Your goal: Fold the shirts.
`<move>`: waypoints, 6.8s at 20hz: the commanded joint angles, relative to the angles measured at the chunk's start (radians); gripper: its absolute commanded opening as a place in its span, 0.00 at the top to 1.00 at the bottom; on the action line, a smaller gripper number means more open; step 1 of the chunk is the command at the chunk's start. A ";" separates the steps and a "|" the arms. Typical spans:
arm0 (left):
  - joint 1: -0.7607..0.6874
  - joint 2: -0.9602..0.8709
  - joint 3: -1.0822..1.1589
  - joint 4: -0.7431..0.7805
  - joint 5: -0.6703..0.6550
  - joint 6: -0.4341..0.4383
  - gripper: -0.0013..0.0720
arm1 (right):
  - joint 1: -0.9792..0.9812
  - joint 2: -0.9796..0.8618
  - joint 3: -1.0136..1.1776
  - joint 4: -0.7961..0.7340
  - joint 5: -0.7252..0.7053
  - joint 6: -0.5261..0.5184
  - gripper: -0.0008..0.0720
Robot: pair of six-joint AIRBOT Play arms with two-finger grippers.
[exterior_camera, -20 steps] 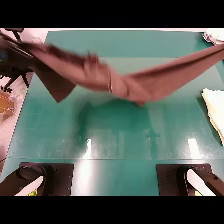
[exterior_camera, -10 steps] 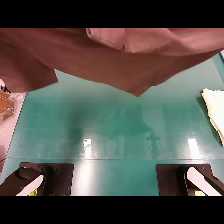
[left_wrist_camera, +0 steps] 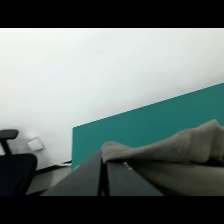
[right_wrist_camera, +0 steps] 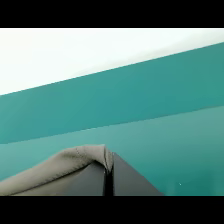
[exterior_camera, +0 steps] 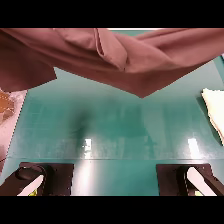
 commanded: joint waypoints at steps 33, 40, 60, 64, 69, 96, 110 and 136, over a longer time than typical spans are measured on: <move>0.001 -0.363 -0.832 0.186 0.613 -0.116 0.95 | 0.406 -0.774 -0.402 0.014 -0.856 -0.058 0.96; 0.170 -0.418 -0.833 0.203 0.617 -0.191 0.95 | 0.406 -0.869 -0.316 0.014 -0.800 -0.068 0.96; 0.743 -0.468 -0.779 -0.670 0.148 0.355 0.10 | 0.227 -0.485 -0.495 -0.144 -0.415 -0.111 0.45; 0.818 -0.514 -0.780 -1.004 -0.016 0.796 0.10 | 0.241 -0.399 -0.685 -0.028 -0.386 -0.327 0.45; 0.800 -0.697 -0.780 -1.041 0.031 0.845 0.10 | 0.298 -0.394 -0.832 0.014 -0.361 -0.359 0.45; 0.623 -0.866 -0.773 -1.155 0.077 1.015 0.91 | 0.433 -0.384 -0.886 0.013 -0.422 -0.349 0.45; 0.624 -0.866 -0.684 -1.130 -0.099 0.988 0.95 | 0.612 -0.663 -0.887 0.297 -0.462 -0.114 0.19; 0.624 -0.814 -0.683 -1.322 -0.251 0.963 0.96 | 0.755 -0.431 -0.886 -0.097 -0.648 0.357 0.96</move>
